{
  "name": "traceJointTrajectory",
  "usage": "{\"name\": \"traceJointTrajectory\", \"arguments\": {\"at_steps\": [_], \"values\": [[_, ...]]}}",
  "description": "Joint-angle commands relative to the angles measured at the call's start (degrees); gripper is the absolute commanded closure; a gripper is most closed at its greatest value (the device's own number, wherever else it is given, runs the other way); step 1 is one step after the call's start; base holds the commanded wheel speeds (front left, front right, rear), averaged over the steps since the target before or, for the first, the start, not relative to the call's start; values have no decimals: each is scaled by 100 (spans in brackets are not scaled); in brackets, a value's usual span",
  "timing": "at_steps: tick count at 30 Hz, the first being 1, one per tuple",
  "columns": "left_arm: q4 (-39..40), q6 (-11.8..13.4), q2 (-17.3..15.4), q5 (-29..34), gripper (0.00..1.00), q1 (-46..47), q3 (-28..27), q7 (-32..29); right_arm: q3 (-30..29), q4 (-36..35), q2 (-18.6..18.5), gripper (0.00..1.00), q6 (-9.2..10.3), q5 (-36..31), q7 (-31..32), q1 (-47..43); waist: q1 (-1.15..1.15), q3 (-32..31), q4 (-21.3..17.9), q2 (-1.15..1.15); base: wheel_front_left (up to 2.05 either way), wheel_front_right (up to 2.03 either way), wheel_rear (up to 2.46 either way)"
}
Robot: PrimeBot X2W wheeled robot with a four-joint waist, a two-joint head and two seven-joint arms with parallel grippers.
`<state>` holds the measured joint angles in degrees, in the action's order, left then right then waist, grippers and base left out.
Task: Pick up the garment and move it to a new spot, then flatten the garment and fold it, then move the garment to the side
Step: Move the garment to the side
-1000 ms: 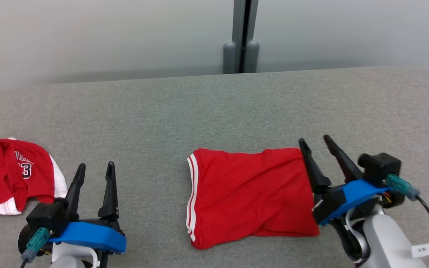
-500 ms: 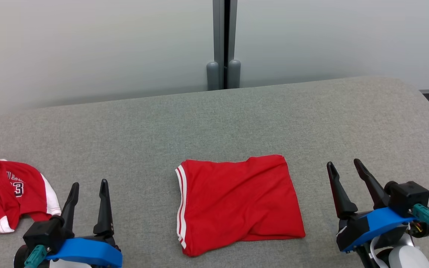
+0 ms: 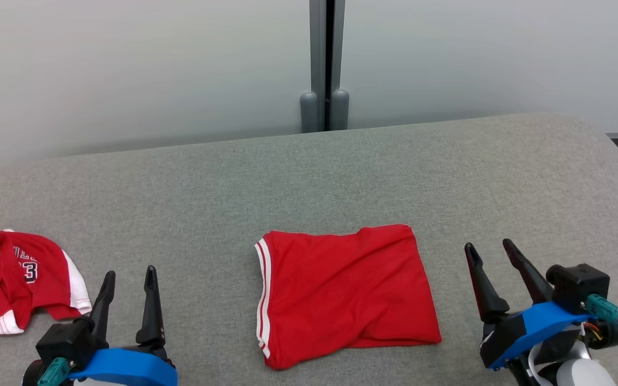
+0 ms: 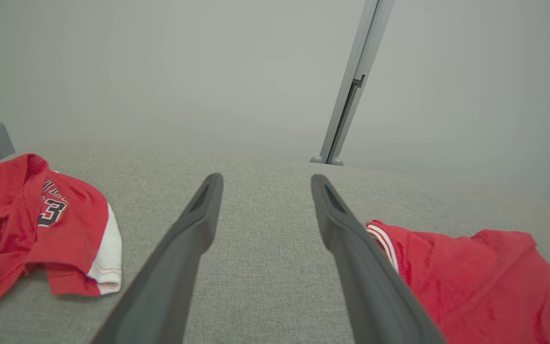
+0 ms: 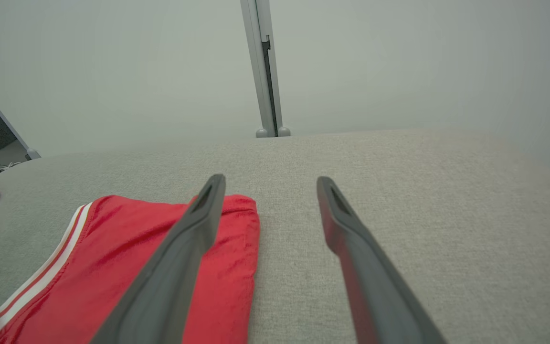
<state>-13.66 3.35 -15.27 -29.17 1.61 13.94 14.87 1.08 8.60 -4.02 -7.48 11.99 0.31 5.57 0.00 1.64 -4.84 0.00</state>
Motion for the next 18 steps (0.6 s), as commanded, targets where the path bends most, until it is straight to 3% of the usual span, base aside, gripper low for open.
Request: {"name": "traceJointTrajectory", "arguments": {"at_steps": [1, 11, 18], "values": [[21, 16, -6, 2, 0, 72, 20, -1, 13, -33, 25, 0, -4, 28, 95, -65, 0, 21, 6, 0, 0, 0, 0], [200, 19, -36, 28, 0, 288, 75, -56, 31, 332, 105, 0, -4, -22, 1772, 365, 0, 318, 135, 0, 0, 0, 0], [252, -26, -46, 99, 0, 520, 187, -95, 73, 1212, 107, 0, -4, 376, 2246, 992, 0, 610, 335, 0, 0, 0, 0]]}}
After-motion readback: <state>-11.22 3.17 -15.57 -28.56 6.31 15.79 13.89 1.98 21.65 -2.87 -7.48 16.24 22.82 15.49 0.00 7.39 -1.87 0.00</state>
